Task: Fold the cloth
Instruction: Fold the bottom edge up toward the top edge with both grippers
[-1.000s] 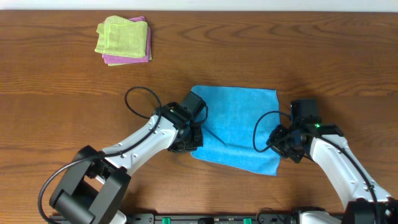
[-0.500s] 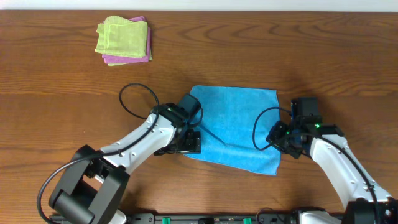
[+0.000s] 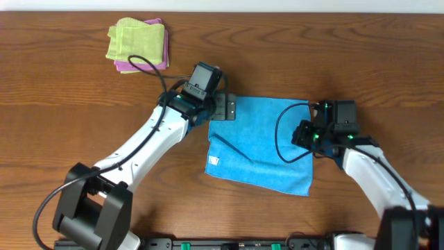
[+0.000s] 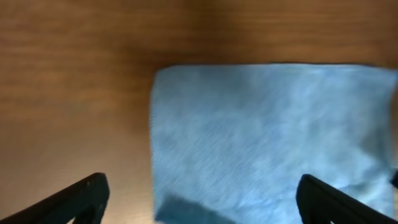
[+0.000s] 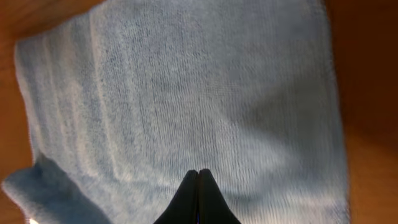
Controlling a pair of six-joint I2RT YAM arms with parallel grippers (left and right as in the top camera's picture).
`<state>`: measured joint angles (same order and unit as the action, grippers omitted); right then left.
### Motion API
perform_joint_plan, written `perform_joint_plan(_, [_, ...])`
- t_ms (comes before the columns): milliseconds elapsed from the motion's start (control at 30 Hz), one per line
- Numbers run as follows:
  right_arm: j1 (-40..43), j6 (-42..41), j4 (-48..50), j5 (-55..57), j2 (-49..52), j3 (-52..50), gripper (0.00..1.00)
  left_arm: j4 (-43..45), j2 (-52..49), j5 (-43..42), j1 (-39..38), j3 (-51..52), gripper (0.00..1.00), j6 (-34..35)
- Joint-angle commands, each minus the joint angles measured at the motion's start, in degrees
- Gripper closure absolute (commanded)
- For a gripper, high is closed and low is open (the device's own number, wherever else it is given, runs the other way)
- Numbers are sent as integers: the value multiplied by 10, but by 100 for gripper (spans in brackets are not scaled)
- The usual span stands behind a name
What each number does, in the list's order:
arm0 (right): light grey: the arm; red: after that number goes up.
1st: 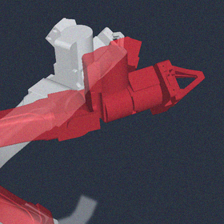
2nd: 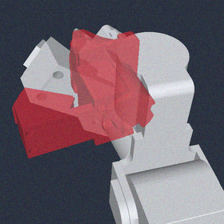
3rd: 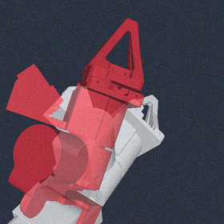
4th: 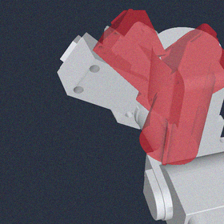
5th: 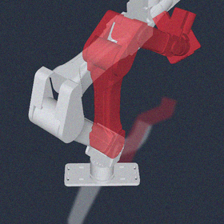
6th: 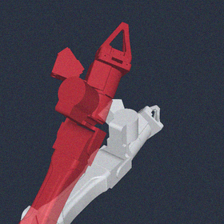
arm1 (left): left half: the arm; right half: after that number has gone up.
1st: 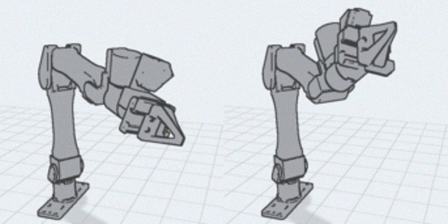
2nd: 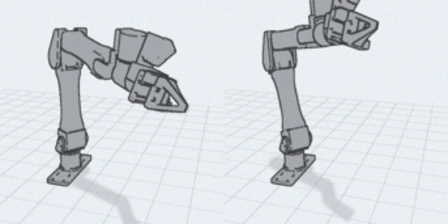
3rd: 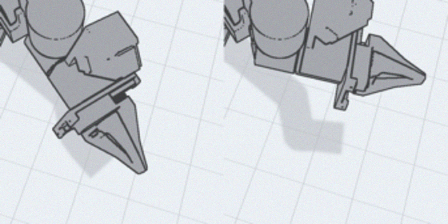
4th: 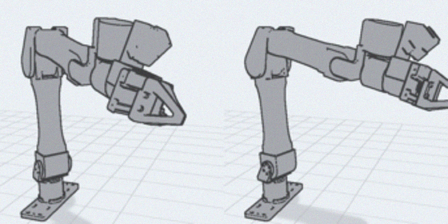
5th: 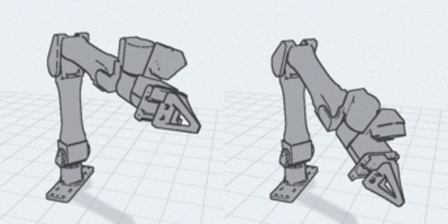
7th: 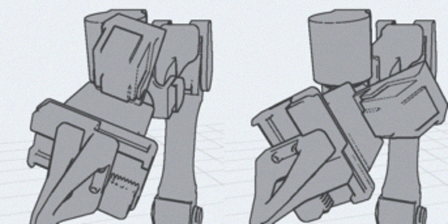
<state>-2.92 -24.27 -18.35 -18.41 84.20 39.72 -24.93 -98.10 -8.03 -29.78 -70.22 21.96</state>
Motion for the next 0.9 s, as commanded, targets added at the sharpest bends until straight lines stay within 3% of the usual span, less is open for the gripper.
perform_joint_plan(0, [-5, 42, 23, -37, 43, 10, 99, 23, -50, -47, 2, -5, 0, -18])
perform_joint_plan(100, [-5, 48, 27, -37, 63, 26, 99, 33, -89, -56, 2, -10, 0, -7])
perform_joint_plan(167, [-5, 62, 29, -35, 65, 36, 99, 43, -108, -62, 2, -16, 6, -8])
perform_joint_plan(367, [-5, 72, 31, -22, 65, 73, 99, 85, -153, -70, 1, -17, 7, 14])
perform_joint_plan(867, [-5, 103, 40, 69, 132, 75, 99, 106, -163, -31, 1, -19, 7, 14])
